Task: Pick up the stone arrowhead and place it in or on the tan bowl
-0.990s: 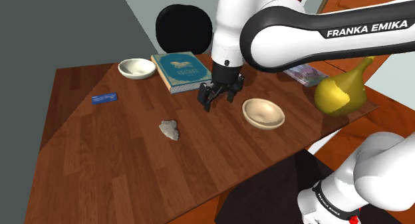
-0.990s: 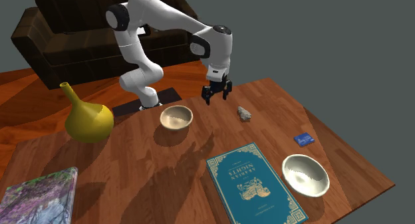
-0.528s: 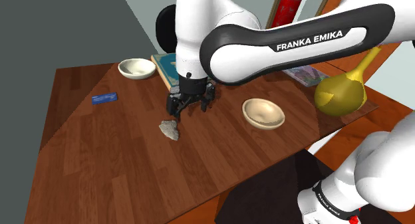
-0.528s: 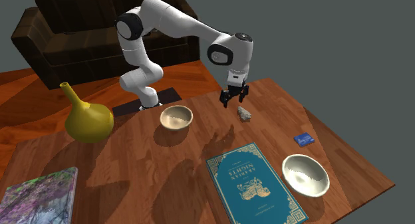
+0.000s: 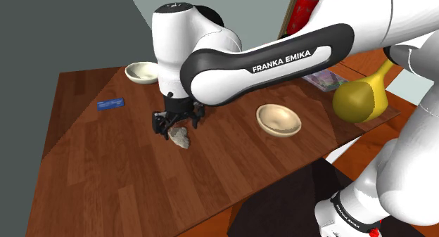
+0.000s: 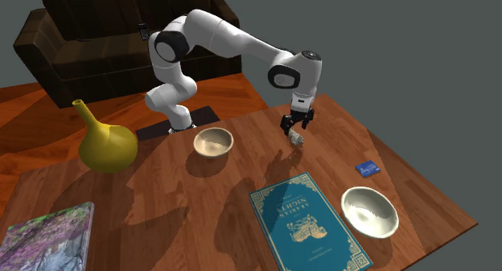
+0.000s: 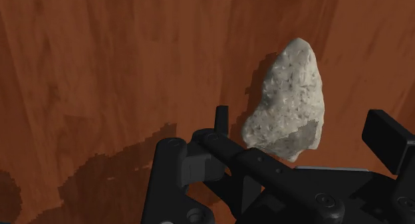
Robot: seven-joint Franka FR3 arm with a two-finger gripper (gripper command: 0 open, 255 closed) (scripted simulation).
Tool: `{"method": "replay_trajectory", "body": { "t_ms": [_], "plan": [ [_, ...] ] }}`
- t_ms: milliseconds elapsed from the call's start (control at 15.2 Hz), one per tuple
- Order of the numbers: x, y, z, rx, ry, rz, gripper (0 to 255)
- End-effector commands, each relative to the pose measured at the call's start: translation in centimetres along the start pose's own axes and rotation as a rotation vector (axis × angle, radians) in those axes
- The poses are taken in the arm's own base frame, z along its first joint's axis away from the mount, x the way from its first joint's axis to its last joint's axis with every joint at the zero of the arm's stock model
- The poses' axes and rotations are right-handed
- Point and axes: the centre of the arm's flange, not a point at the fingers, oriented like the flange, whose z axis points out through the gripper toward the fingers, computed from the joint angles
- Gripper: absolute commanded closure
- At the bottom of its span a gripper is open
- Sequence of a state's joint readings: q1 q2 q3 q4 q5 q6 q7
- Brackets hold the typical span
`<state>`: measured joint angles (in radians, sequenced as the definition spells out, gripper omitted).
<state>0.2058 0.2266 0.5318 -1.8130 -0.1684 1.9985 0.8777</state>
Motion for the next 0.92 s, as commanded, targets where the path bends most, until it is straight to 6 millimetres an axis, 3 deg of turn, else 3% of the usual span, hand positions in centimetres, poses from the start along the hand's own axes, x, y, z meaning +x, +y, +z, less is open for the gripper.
{"method": "replay_trajectory", "body": {
  "t_ms": [0,198,726,792,858],
  "plan": [
    [0.1,-0.1,1.0,0.0,0.0,0.0,0],
    [0.1,-0.1,2.9,0.0,0.0,0.0,0],
    [0.1,-0.1,2.9,0.0,0.0,0.0,0],
    [0.1,-0.1,2.9,0.0,0.0,0.0,255],
    [0.1,-0.1,2.9,0.0,0.0,0.0,255]
  ]
}}
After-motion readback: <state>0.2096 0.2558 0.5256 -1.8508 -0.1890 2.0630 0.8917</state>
